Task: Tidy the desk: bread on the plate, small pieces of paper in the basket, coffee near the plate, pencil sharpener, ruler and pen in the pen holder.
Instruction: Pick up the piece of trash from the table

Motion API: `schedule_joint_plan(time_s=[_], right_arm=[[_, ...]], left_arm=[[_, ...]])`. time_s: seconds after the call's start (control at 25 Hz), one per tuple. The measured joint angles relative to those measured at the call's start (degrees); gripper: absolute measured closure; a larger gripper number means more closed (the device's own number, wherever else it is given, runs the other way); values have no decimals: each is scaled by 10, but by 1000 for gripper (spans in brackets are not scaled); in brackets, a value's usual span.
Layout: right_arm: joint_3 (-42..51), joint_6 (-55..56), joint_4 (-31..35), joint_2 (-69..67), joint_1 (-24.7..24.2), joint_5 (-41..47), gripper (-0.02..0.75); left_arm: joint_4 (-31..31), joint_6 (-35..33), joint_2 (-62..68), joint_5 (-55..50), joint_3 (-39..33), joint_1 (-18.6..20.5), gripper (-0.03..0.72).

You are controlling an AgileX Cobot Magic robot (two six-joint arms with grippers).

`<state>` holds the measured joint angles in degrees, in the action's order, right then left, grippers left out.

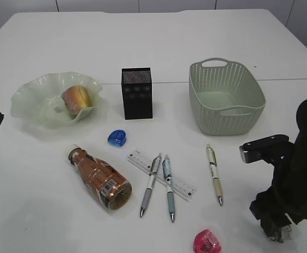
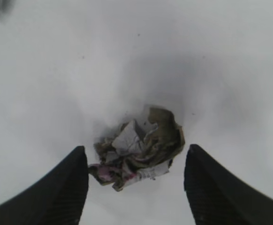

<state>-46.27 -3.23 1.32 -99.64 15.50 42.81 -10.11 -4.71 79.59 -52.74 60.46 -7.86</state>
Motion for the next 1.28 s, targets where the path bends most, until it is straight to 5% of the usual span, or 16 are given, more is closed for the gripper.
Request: schedule_joint_plan(time_s=[0.92, 1.28], right_arm=[[0, -6, -6, -24, 0, -2, 286], [0, -6, -6, -24, 0, -3, 592]], left_arm=[[0, 0, 0, 2, 0, 0, 209], [0, 0, 0, 2, 0, 0, 209]])
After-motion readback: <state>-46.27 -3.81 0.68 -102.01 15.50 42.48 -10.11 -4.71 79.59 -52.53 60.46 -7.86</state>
